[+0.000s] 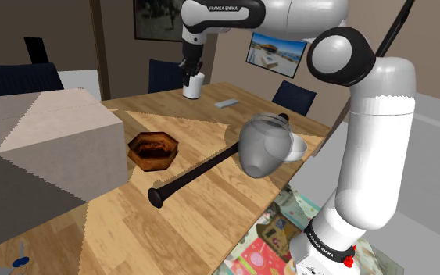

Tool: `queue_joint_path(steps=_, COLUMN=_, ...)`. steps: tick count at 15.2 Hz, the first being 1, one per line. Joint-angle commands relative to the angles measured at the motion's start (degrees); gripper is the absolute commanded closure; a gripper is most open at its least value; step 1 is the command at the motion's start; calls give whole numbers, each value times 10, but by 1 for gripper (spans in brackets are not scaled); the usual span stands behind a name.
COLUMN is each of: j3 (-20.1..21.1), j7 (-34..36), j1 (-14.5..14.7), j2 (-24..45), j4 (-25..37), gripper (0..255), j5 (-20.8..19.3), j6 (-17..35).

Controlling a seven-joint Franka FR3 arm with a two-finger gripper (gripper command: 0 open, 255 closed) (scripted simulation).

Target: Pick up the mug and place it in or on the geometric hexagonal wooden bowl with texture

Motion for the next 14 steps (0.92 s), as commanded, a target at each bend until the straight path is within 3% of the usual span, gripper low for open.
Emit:
queue_joint_path(steps=1, j3=3, j7=11, j1=7, j2=-12, j4=-11, gripper=255, j5=-1, j6=-1)
queue_joint_path(steps=7, j3=24, j7=78, j1=50, j2=-69, j4=-85, gripper=255, j5=-8, j6=11)
queue_joint_path(steps=14, j3=54, j7=162, j1=101, j2=-108, j4=-130, gripper=255, j5=-16, j6=9)
